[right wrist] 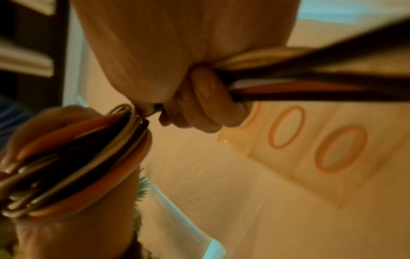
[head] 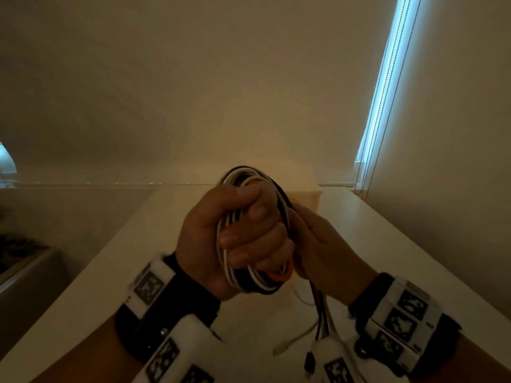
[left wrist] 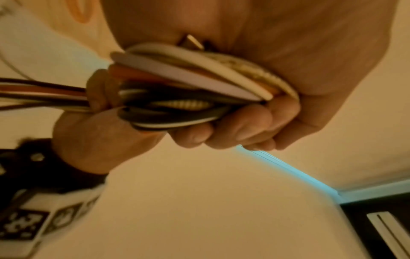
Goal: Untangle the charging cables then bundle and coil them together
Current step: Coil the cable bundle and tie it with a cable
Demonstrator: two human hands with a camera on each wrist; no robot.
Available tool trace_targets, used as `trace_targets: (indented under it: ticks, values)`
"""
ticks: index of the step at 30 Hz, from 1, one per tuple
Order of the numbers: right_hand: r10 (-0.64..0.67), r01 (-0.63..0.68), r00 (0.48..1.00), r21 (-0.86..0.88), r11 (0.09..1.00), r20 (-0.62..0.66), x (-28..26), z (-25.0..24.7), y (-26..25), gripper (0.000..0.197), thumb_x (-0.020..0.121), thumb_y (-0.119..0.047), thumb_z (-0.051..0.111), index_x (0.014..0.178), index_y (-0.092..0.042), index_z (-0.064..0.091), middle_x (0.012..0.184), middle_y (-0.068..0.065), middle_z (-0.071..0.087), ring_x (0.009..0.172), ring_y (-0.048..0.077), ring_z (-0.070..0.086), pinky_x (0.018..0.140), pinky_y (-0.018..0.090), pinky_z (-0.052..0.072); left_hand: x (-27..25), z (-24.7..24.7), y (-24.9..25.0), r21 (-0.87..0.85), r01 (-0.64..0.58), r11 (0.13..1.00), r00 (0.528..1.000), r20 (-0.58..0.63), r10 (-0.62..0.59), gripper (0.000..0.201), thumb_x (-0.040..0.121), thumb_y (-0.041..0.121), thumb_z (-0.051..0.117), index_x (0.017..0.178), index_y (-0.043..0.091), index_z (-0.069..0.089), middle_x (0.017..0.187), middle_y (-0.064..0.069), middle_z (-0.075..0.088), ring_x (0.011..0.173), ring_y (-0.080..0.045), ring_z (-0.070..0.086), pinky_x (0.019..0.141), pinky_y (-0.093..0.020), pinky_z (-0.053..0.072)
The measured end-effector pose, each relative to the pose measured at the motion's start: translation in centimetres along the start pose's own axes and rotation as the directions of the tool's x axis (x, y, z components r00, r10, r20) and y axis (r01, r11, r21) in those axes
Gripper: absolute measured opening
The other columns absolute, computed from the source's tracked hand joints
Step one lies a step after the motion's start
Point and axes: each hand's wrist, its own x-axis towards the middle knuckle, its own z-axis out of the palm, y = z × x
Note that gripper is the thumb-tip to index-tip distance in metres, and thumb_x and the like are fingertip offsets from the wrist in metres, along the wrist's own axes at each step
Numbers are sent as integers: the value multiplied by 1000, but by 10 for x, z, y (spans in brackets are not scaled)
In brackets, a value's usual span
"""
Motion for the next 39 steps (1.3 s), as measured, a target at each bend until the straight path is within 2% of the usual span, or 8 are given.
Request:
trace_targets:
  ticks: [11,14,19,25,28,31,36,39]
  values:
    - [376,-374,924,-37,927,72,-32,28,-2,32,105,-35,40,102,-6,53,57,-2,31,47,14,26,44,27,24,4,-21,22,145,-256,956,941,-189,281,25,92,18,48,101,0,63,47,7,41,42,-9,42,55,-28,39]
    - [456,-459,885,20,888,97,-34,29,-12,28,105,-32,41,108,-9,57,56,-4,32,45,12,31,42,26,37,5,-20,18,283,-247,927,908,-265,324,45,92,15,43,133,3,59,47,5,37,43,-10,39,58,-29,44]
    - [533,-565,820,145,812,209,-39,32,-27,21,105,-25,44,118,-16,57,61,1,42,49,18,46,52,35,56,8,-17,9,559,-207,803,848,-307,432,50,89,11,45,137,15,58,47,1,36,44,-14,42,69,-34,50]
    - [584,-621,780,173,764,224,-46,36,-36,25,103,-18,49,126,-23,55,79,8,51,54,16,51,72,53,60,6,-11,0,824,-136,550,847,-192,496,54,85,19,58,139,22,54,51,2,46,49,-25,51,78,-49,57]
    - [620,-658,753,249,710,221,-50,35,-44,27,101,-14,52,126,-17,59,80,12,52,56,22,54,65,45,60,5,-11,-5,913,-98,397,873,-113,475,52,91,4,61,140,20,54,58,-9,47,53,-41,48,71,-43,59]
    - [617,-671,741,288,683,265,-52,30,-52,21,100,-12,52,118,-5,61,83,14,54,63,29,58,62,43,57,2,-17,-12,961,-97,259,912,-18,409,47,94,-6,56,134,17,57,58,-5,45,48,-15,44,65,-11,47]
    - [598,-653,755,228,722,269,-55,14,-63,12,97,-8,54,89,-5,62,76,11,55,51,18,53,43,28,46,1,-14,-13,998,-42,-52,945,57,322,12,92,7,63,98,-1,69,77,37,55,71,13,56,66,-2,37]
    - [570,-647,759,259,717,316,-57,7,-71,12,95,-7,56,89,-8,66,76,9,55,48,15,45,40,24,42,2,-16,-11,992,-63,-109,939,96,329,19,92,24,63,91,6,67,79,28,56,74,8,57,68,-4,39]
